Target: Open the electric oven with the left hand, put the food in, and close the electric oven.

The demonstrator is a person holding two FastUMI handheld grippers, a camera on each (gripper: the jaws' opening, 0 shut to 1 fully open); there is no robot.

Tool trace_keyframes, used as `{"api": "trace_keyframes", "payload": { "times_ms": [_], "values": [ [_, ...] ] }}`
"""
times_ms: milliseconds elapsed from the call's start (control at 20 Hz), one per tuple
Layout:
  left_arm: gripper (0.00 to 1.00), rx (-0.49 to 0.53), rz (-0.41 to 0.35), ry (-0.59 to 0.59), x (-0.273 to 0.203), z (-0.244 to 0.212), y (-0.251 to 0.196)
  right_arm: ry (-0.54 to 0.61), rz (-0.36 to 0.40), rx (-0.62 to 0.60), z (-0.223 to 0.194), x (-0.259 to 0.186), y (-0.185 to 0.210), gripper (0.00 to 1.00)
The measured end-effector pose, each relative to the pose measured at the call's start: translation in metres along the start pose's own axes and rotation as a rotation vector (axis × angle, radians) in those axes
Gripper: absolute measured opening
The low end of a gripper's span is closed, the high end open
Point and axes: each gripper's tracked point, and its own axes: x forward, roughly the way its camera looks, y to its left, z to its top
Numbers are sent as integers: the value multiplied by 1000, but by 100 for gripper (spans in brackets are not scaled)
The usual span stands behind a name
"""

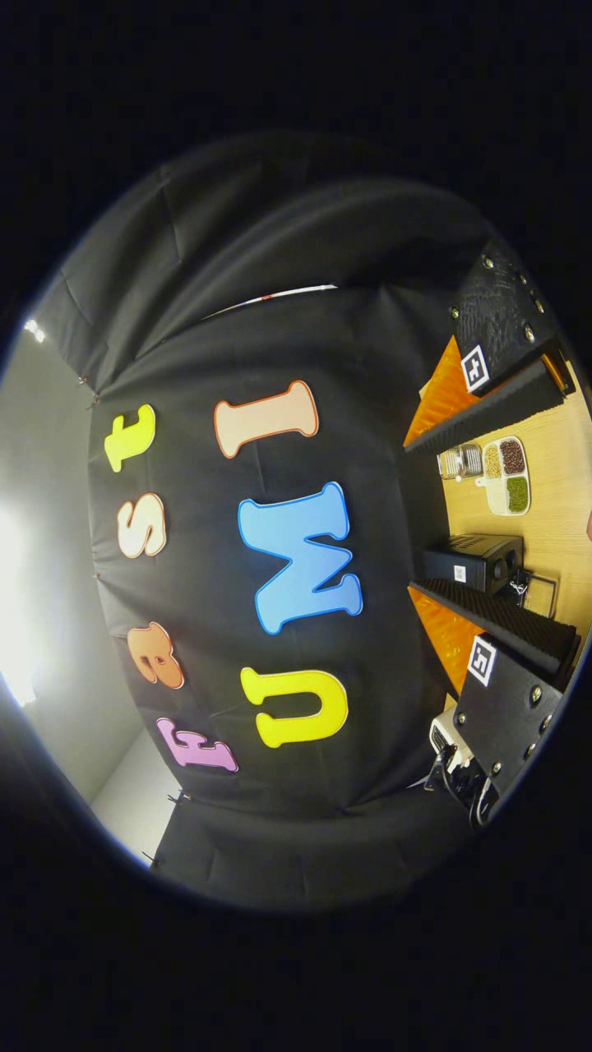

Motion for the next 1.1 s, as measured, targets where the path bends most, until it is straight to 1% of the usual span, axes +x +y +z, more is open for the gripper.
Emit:
{"api": "trace_keyframes", "payload": {
  "times_ms": [50, 100, 150, 250, 350, 400, 500, 550, 600, 700, 750, 950, 1000, 1100],
  "values": [
    [95, -16, -5, 40, 8, -10, 2, 5, -7, -1, -3, 1, -3, 92],
    [91, -23, -3, 84, 17, -19, 4, 11, -13, -1, -4, 1, -4, 92],
    [95, -24, 6, 122, 25, -28, 8, 16, -20, -1, -6, 1, -6, 92],
    [95, -13, 27, 172, 37, -39, 16, 29, -33, -1, -11, 6, -15, 92],
    [95, -21, 27, 212, 51, -46, 19, 36, -47, 4, -13, 7, -21, 92],
    [99, -33, 26, 234, 58, -48, 20, 39, -53, 9, -14, 8, -23, 92],
    [92, -43, 29, 263, 71, -51, 22, 48, -64, 16, -18, 11, -27, 92],
    [92, -40, 36, 275, 77, -51, 25, 51, -69, 17, -18, 11, -30, 92],
    [95, -36, 41, 286, 83, -51, 28, 54, -75, 15, -20, 12, -32, 92],
    [95, -30, 44, 308, 93, -52, 30, 59, -85, 14, -21, 13, -36, 92],
    [99, -27, 45, 317, 98, -53, 32, 61, -90, 15, -21, 14, -37, 92],
    [99, -20, 49, 347, 113, -55, 36, 68, -105, 16, -23, 16, -43, 92],
    [92, -19, 50, 353, 116, -54, 36, 70, -108, 15, -24, 16, -43, 92],
    [92, -19, 54, 356, 123, -54, 38, 75, -109, 14, -25, 17, -43, 92]
  ]
}}
